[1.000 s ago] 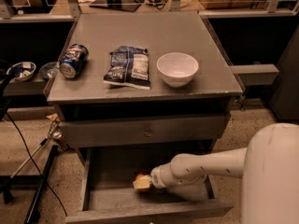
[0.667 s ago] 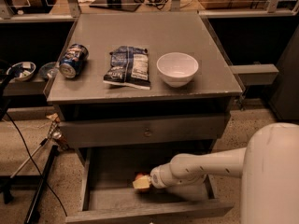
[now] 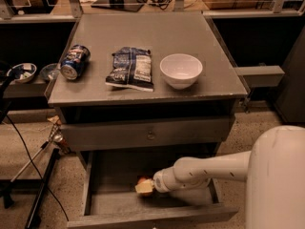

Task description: Place apple into middle drawer

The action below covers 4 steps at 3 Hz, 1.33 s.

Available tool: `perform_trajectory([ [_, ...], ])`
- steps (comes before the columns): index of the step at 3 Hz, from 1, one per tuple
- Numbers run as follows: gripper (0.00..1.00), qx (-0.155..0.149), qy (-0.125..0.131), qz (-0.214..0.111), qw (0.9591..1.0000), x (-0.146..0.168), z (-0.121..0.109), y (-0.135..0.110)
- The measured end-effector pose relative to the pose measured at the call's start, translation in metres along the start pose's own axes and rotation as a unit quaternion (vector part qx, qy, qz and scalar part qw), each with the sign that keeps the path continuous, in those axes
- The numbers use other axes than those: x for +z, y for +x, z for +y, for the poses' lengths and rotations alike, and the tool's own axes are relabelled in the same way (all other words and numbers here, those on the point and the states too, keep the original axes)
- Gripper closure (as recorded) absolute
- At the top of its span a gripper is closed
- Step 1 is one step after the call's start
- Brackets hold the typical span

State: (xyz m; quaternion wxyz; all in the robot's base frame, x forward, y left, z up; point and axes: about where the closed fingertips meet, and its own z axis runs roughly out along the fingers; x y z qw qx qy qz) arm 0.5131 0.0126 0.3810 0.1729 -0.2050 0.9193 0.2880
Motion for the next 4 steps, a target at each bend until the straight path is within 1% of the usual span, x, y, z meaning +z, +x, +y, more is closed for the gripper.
perform_trajectory([
  [2, 0.11, 0.0, 0.0, 0.0, 1.0, 0.0, 0.0, 0.0],
  [3, 0.0, 0.0, 0.0, 0.0, 1.0, 0.0001, 0.0001, 0.0],
  [4, 0.0, 0.0, 0.0, 0.0, 1.0, 0.0001, 0.0001, 0.0],
])
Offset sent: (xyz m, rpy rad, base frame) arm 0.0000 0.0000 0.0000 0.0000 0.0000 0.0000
